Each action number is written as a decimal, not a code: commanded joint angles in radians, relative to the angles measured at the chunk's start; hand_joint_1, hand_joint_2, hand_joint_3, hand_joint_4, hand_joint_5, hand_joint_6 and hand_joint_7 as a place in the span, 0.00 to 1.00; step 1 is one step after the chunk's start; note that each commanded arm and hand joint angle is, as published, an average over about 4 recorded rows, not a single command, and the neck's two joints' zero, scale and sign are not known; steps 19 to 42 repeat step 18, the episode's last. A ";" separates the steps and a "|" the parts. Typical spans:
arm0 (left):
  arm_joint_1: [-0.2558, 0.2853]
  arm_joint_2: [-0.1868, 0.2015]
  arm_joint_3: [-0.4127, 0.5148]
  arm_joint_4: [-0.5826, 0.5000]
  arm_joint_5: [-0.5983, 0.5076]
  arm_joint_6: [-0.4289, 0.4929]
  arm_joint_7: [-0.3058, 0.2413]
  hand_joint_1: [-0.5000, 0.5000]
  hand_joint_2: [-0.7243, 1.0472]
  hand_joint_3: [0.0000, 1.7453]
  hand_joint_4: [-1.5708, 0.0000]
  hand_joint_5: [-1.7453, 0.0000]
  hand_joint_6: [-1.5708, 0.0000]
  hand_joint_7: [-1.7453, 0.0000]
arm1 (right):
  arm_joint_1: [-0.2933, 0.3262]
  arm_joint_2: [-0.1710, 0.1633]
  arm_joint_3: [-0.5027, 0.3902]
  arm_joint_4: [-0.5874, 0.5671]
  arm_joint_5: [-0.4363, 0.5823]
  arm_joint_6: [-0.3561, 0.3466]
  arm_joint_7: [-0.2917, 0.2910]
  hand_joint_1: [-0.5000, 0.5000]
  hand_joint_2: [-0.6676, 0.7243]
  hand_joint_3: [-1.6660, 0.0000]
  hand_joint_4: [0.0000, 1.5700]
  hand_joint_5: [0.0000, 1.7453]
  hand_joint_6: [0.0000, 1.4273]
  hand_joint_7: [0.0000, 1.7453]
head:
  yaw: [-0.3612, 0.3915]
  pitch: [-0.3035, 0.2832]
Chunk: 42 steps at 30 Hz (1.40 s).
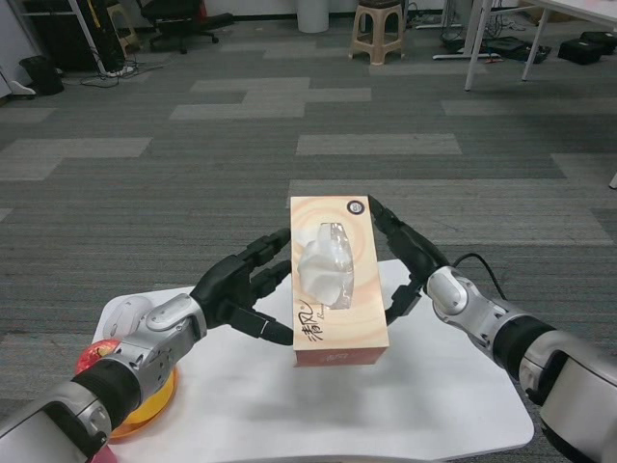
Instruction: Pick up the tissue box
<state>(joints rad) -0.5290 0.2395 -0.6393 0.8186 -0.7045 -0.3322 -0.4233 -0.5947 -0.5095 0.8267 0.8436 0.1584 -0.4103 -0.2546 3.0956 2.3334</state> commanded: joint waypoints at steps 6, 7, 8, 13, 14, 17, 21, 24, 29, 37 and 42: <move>-0.019 -0.085 -0.005 -0.072 -0.004 0.001 -0.005 1.00 0.75 0.05 0.98 1.00 1.00 1.00 | -0.011 0.100 0.013 -0.118 0.004 -0.055 0.044 0.12 0.27 0.71 0.00 0.00 0.00 0.00 | 0.000 -0.001; -0.019 -0.085 -0.004 -0.072 -0.003 0.002 -0.005 1.00 0.75 0.05 0.98 1.00 1.00 1.00 | -0.010 0.099 0.012 -0.118 0.004 -0.054 0.044 0.12 0.27 0.71 0.00 0.00 0.00 0.00 | -0.001 -0.001; -0.019 -0.084 -0.004 -0.073 -0.003 0.002 -0.005 1.00 0.75 0.05 0.98 1.00 1.00 1.00 | -0.010 0.099 0.012 -0.119 0.004 -0.054 0.044 0.12 0.27 0.71 0.00 0.00 0.00 0.00 | -0.002 -0.001; -0.018 -0.084 -0.002 -0.074 -0.003 0.002 -0.005 1.00 0.75 0.05 0.98 1.00 1.00 1.00 | -0.009 0.098 0.010 -0.124 0.004 -0.054 0.044 0.12 0.27 0.71 0.00 0.00 0.00 0.00 | 0.000 0.000; -0.018 -0.083 -0.002 -0.075 -0.003 0.002 -0.005 1.00 0.75 0.05 0.98 1.00 1.00 1.00 | -0.008 0.097 0.009 -0.125 0.004 -0.054 0.045 0.12 0.27 0.71 0.00 0.00 0.00 0.00 | 0.000 0.000; -0.016 -0.083 -0.001 -0.078 -0.002 0.002 -0.004 1.00 0.75 0.05 0.98 1.00 1.00 1.00 | -0.006 0.094 0.007 -0.130 0.004 -0.054 0.047 0.12 0.26 0.71 0.00 0.00 0.00 0.00 | 0.000 0.000; -0.016 -0.083 -0.001 -0.079 -0.002 0.002 -0.004 1.00 0.75 0.05 0.98 1.00 1.00 1.00 | -0.006 0.093 0.007 -0.130 0.004 -0.054 0.047 0.12 0.26 0.71 0.00 0.00 0.00 0.00 | 0.000 0.000; -0.016 -0.083 -0.001 -0.079 -0.002 0.002 -0.004 1.00 0.75 0.05 0.98 1.00 1.00 1.00 | -0.006 0.093 0.007 -0.130 0.004 -0.054 0.047 0.12 0.26 0.71 0.00 0.00 0.00 0.00 | 0.000 0.000; -0.016 -0.083 -0.001 -0.079 -0.002 0.002 -0.004 1.00 0.75 0.05 0.98 1.00 1.00 1.00 | -0.006 0.093 0.007 -0.130 0.004 -0.054 0.047 0.12 0.26 0.71 0.00 0.00 0.00 0.00 | 0.000 0.000; -0.016 -0.083 -0.001 -0.079 -0.002 0.002 -0.004 1.00 0.75 0.05 0.98 1.00 1.00 1.00 | -0.006 0.093 0.007 -0.130 0.004 -0.054 0.047 0.12 0.26 0.71 0.00 0.00 0.00 0.00 | 0.000 0.000; -0.016 -0.083 -0.001 -0.079 -0.002 0.002 -0.004 1.00 0.75 0.05 0.98 1.00 1.00 1.00 | -0.006 0.093 0.007 -0.130 0.004 -0.054 0.047 0.12 0.26 0.71 0.00 0.00 0.00 0.00 | 0.000 0.000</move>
